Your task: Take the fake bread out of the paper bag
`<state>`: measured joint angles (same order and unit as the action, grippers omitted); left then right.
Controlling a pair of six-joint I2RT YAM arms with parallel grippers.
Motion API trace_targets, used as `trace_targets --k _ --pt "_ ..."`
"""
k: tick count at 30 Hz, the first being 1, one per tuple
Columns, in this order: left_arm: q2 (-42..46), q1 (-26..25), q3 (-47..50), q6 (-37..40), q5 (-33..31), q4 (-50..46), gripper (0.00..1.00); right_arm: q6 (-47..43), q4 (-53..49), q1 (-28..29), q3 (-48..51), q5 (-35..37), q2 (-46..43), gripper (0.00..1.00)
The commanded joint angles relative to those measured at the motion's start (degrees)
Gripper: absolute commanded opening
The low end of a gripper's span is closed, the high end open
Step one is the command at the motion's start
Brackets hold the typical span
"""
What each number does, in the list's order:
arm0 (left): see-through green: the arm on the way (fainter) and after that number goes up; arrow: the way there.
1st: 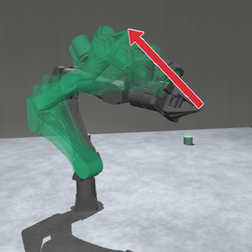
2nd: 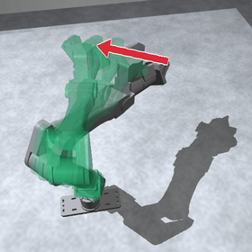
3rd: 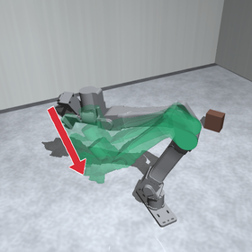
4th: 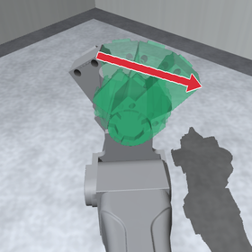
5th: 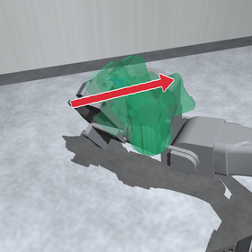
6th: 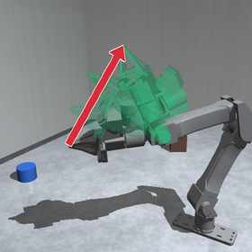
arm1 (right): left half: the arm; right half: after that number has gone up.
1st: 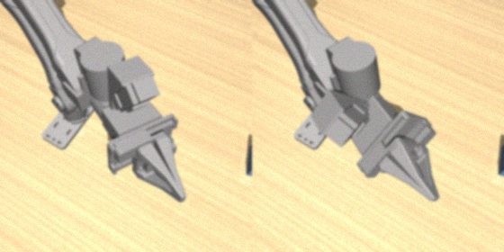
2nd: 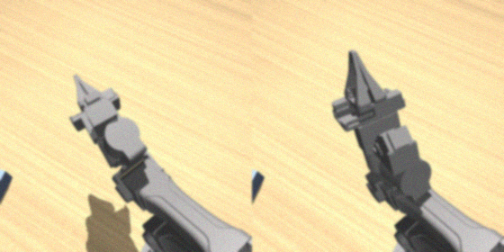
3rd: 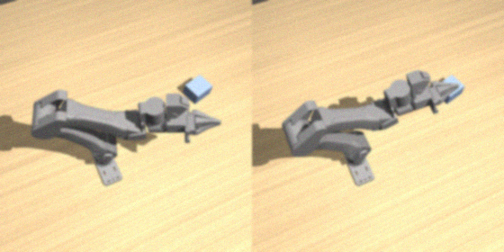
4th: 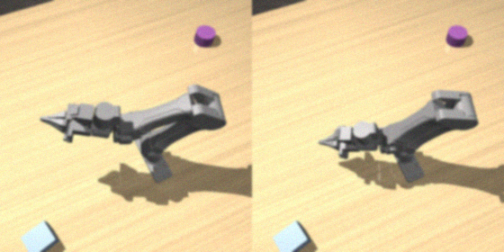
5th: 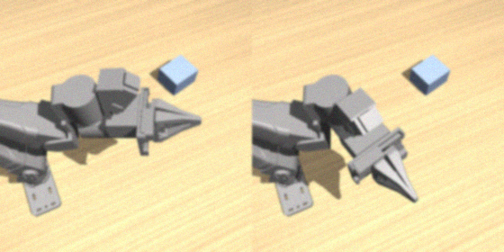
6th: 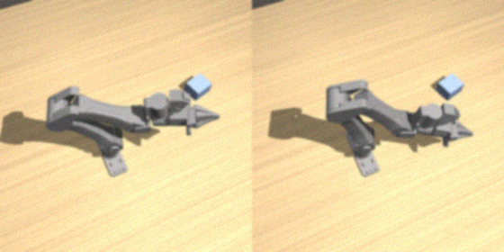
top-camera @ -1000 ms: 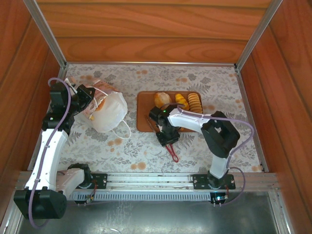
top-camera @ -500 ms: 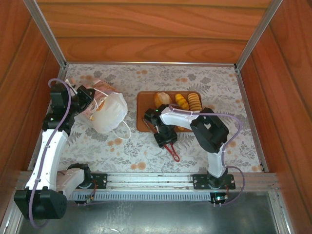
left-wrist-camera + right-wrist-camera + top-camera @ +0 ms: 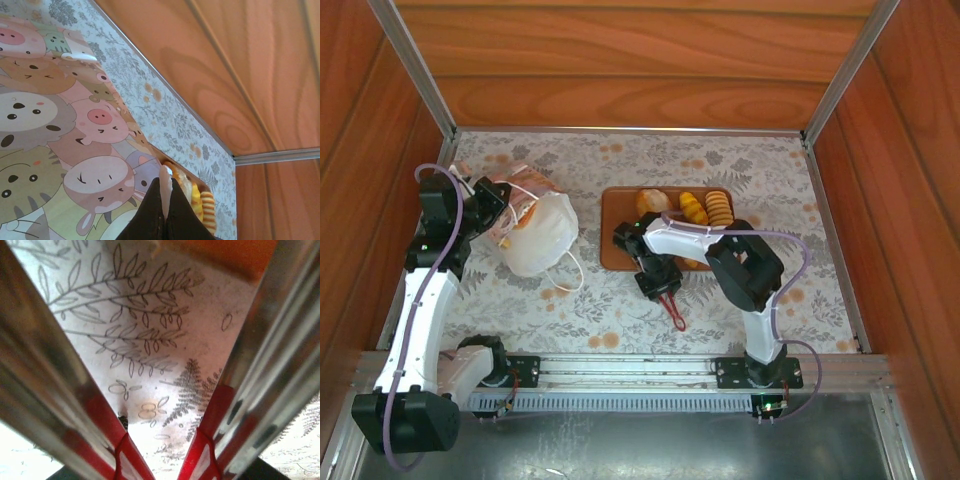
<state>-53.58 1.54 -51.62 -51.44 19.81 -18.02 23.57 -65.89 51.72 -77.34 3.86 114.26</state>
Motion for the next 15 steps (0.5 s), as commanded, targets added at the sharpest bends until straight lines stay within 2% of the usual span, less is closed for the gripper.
trace_targets --k 1,6,11,15 --pt "0.85 0.62 0.1 0.2 0.4 0.13 0.0 -1.09 -5.66 0.04 -3.36 -0.79 -7.03 0.42" --pt "0.58 0.57 -0.24 -0.05 0.53 0.26 0.0 -2.73 -9.44 -0.04 -7.29 -1.58 -14.64 0.42" --pt "0.57 0.55 -0.57 -0.33 0.93 0.27 0.0 -3.58 -12.14 -0.72 -12.38 -0.81 -18.45 0.41" --pt "0.93 0.58 -0.76 -0.41 0.75 0.27 0.0 -4.6 -12.81 -1.38 -16.27 -3.53 -21.47 0.4"
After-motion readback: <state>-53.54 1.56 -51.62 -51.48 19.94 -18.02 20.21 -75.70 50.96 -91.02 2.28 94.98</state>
